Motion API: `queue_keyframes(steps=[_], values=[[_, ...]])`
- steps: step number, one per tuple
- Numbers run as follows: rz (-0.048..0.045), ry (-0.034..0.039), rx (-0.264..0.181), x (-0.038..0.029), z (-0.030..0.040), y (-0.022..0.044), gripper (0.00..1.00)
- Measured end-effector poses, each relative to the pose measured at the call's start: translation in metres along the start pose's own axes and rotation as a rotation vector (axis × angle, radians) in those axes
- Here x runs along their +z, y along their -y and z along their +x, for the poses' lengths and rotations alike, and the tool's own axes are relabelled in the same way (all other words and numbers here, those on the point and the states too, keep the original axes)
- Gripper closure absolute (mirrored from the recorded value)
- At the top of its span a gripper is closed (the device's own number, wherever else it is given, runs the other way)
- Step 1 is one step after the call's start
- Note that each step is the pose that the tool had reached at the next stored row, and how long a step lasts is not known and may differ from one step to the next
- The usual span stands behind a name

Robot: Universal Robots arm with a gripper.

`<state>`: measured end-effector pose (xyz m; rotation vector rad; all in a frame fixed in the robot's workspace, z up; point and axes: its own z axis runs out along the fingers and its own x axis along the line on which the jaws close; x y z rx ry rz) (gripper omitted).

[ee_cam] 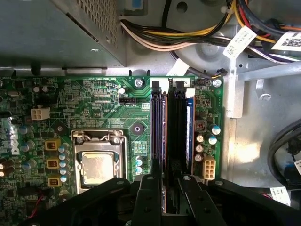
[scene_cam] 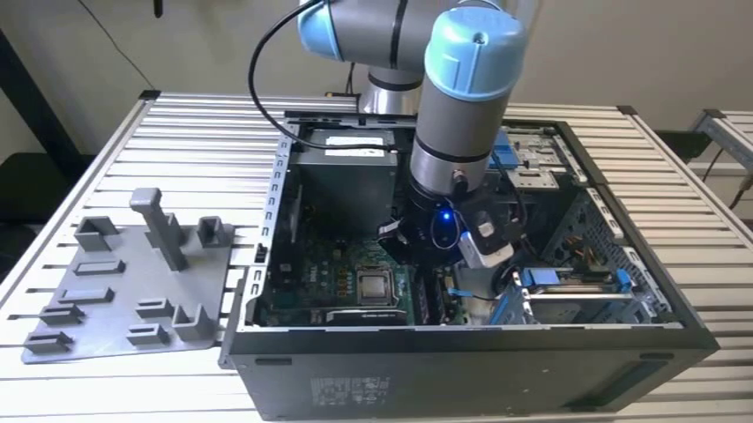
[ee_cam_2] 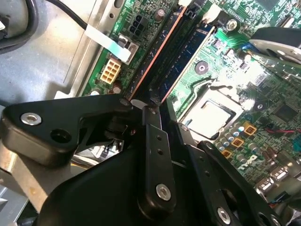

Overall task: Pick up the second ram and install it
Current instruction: 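Insert the second ram into the second slot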

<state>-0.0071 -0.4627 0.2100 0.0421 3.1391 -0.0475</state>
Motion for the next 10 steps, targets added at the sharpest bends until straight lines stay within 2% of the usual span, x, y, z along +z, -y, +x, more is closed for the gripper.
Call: queue_keyframes(steps=[2,8,10], values=[[-0.0009,-0.0002,0.0,-0.0052,0.0,0.0002,0.78],[-0.0015,-0.0001,0.001,-0.0316,-0.0001,0.0008,0.78],[-0.0035,-0.0001,0.001,-0.033,-0.0001,0.0008,0.78]])
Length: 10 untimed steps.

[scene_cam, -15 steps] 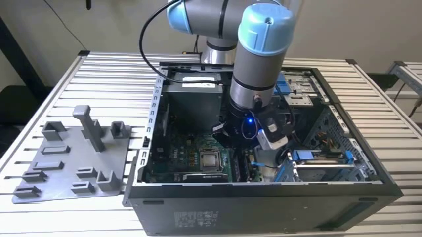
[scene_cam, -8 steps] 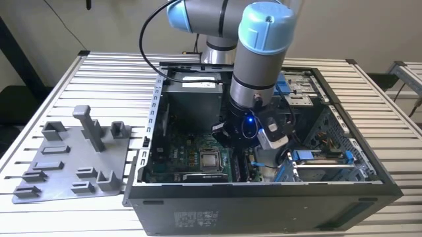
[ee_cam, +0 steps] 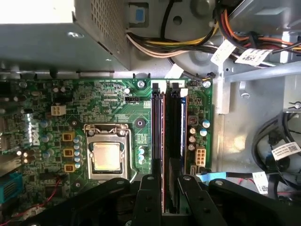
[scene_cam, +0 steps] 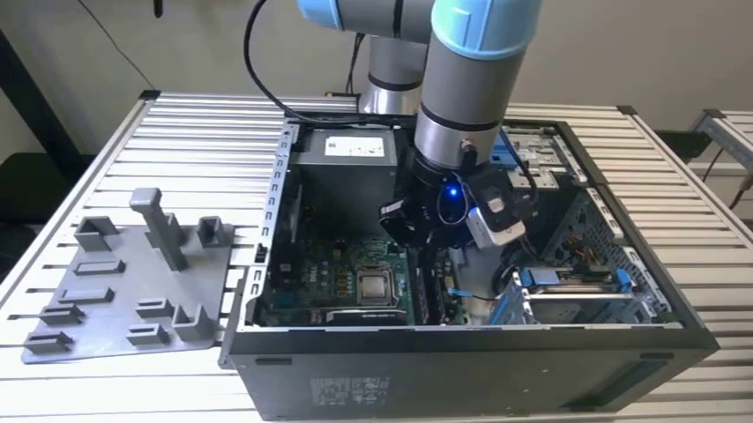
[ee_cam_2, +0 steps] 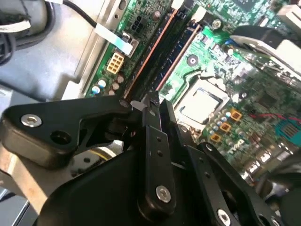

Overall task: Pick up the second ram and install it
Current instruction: 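Insert the second ram into the second slot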

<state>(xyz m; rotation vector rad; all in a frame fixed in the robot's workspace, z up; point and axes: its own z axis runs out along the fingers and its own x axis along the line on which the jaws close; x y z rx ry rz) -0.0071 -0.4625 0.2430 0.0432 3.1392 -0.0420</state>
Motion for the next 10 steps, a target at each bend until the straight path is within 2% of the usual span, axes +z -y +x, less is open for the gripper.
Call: queue_keyframes(steps=[3,6,10], values=[[0.0002,-0.0001,0.0,-0.0007,0.0,0.0001,0.78],[0.0003,-0.0002,0.0,-0.0014,0.0,0.0001,0.89],[0.0002,-0.0002,0.0,-0.0022,0.0,0.0001,0.89]])
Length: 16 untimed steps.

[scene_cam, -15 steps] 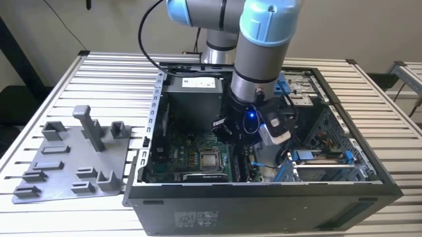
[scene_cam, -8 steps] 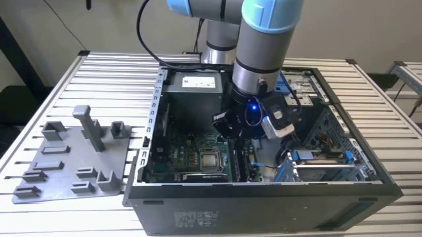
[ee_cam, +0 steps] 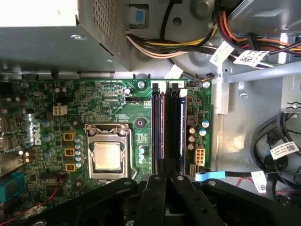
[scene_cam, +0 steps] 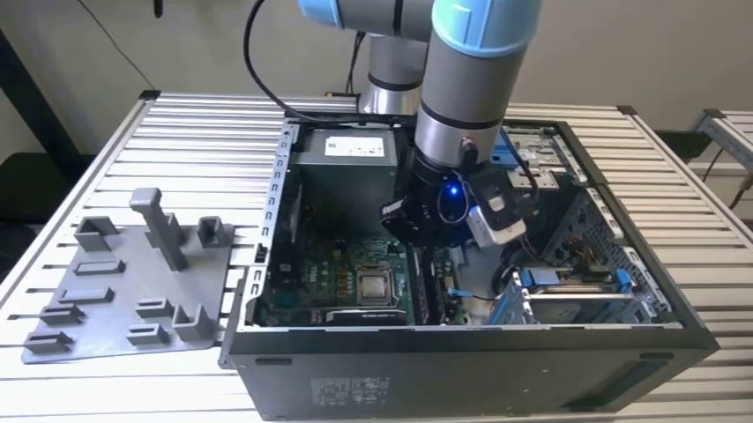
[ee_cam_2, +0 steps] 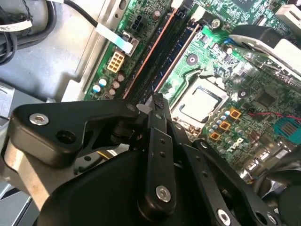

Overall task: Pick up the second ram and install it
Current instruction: 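Insert the second ram into the second slot, then press down the second ram until it locks into place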

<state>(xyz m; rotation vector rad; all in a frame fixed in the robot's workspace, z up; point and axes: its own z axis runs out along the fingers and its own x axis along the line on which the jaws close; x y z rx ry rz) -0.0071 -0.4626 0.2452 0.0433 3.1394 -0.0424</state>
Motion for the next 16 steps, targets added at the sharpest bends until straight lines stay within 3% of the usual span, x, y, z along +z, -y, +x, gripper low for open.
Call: queue_keyframes(steps=[16], values=[[0.0,0.0,0.0,-0.0033,0.0,0.0001,0.89]])
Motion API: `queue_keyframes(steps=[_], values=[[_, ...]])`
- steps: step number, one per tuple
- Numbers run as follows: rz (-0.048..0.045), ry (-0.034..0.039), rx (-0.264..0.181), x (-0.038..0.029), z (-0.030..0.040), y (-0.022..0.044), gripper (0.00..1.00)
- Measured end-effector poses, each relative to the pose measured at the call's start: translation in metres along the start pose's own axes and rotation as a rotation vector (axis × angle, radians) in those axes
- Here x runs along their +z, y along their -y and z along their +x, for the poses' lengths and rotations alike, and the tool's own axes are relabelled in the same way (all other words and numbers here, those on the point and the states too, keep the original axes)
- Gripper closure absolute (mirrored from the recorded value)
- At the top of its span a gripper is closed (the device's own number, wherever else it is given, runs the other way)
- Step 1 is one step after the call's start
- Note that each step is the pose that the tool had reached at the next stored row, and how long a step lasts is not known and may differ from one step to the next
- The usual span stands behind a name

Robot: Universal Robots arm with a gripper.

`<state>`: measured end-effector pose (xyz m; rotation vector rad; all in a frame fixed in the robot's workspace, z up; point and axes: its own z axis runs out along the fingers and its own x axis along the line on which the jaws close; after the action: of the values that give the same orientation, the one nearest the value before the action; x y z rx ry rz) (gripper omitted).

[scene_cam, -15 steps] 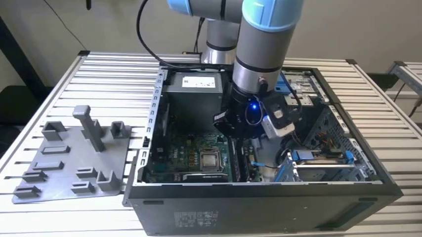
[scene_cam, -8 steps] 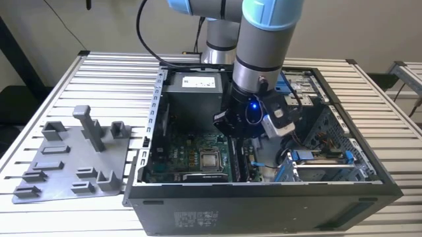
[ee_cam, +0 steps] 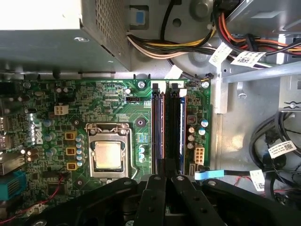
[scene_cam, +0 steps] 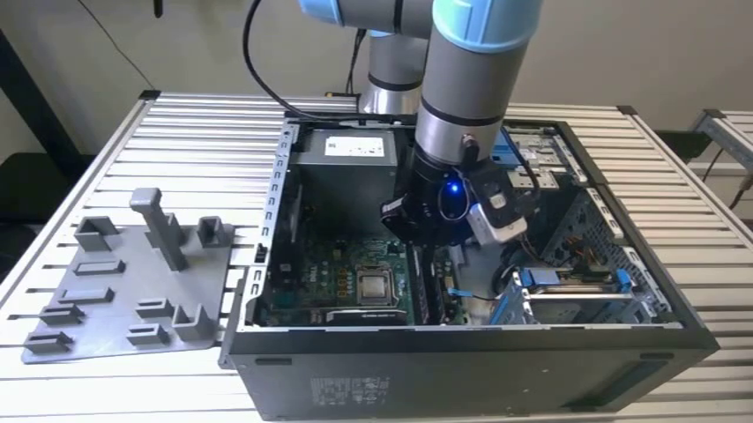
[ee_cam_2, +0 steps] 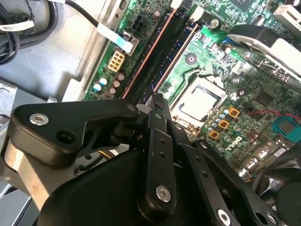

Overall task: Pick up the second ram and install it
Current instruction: 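Press down the second ram until it locks into place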

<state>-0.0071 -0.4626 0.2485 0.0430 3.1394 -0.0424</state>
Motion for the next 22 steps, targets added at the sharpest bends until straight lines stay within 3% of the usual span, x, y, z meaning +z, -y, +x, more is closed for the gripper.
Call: queue_keyframes(steps=[4,11,12,13,16,22], values=[[-0.0001,0.0011,-0.021,0.0,-0.0001,0.0,0.89],[-0.0014,0.0037,-0.117,-0.0002,0.0,0.0001,0.89],[-0.0066,0.0041,-0.127,-0.0003,0.0001,0.0001,0.89],[-0.0174,0.0048,-0.136,-0.0001,0.0,0.0,0.89],[-0.0626,0.0065,-0.15,0.0,0.0,0.0,0.89],[-0.0662,0.0079,-0.229,0.0,0.0003,0.0,0.89]])
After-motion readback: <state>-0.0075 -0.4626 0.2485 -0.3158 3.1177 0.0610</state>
